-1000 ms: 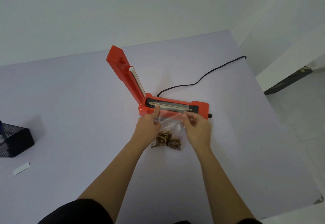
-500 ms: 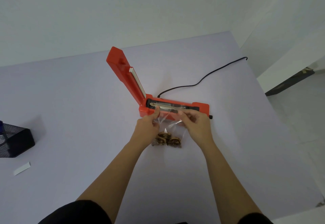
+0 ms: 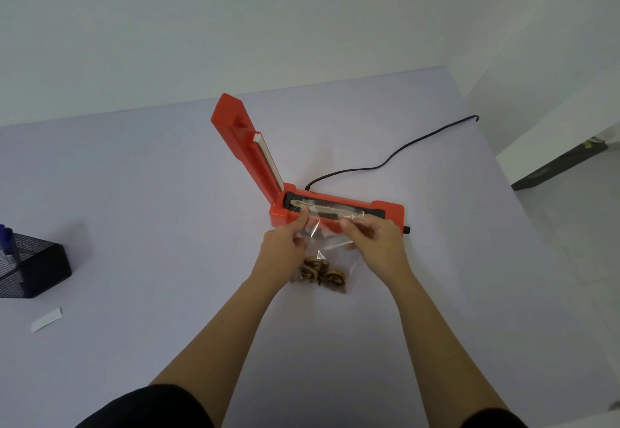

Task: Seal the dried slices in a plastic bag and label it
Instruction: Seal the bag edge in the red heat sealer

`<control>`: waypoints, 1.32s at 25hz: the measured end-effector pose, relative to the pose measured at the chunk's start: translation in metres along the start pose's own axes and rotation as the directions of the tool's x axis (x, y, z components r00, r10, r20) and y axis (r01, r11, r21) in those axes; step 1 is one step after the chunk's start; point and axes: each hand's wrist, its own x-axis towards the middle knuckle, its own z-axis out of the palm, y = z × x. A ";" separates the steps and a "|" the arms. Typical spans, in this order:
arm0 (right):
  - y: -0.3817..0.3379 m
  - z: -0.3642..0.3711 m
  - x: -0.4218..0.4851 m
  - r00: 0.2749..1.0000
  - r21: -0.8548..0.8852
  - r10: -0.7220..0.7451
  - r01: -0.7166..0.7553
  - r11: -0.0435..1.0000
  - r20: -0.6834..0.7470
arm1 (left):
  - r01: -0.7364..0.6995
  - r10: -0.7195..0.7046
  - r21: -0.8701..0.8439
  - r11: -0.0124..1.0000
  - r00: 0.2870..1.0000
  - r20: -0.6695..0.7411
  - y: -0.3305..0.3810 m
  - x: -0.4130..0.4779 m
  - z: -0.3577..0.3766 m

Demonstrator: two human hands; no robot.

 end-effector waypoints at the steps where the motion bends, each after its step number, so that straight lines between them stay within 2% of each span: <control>1: 0.001 0.000 0.001 0.999 -0.002 -0.026 0.026 1.000 0.022 | -0.007 0.008 0.004 1.000 1.000 -0.029 -0.001 -0.001 0.001; 6: 0.001 0.001 0.001 0.997 0.048 -0.059 0.057 0.997 0.041 | -0.090 0.092 0.022 0.996 0.980 -0.178 -0.005 -0.004 0.007; 11: 0.004 0.000 0.003 0.995 -0.011 -0.082 0.082 0.997 0.052 | -0.050 0.053 0.016 0.999 0.979 -0.195 -0.002 -0.009 0.007; 16: -0.001 0.008 0.000 0.942 -0.211 -0.325 0.334 0.918 0.079 | 0.023 -0.019 0.024 0.999 0.990 -0.143 0.000 -0.005 0.005; 19: 0.000 0.005 -0.003 0.918 -0.201 -0.386 0.397 0.895 0.090 | 0.018 -0.015 0.024 1.000 0.991 -0.133 -0.001 0.000 0.008; 21: 0.003 0.007 -0.007 0.926 -0.154 -0.372 0.376 0.914 0.058 | 0.008 -0.009 -0.009 1.000 0.992 -0.128 -0.002 -0.003 0.008; 24: 0.010 0.009 -0.016 0.964 -0.012 -0.261 0.260 0.965 -0.052 | -0.023 0.002 -0.147 0.989 0.990 -0.142 -0.007 -0.016 0.003; 26: 0.007 0.040 -0.031 0.982 0.081 -0.176 0.171 0.982 0.066 | 0.035 -0.124 -0.321 0.946 0.957 -0.262 -0.037 -0.056 -0.015; 28: 0.007 0.041 -0.035 0.997 0.123 -0.069 0.063 0.990 0.044 | 0.041 -0.167 -0.433 0.901 0.952 -0.257 -0.040 -0.069 -0.018; 33: 0.008 0.058 -0.049 0.984 0.137 0.039 -0.063 0.989 0.175 | 0.178 -0.335 -0.525 0.832 0.916 -0.221 -0.066 -0.097 -0.028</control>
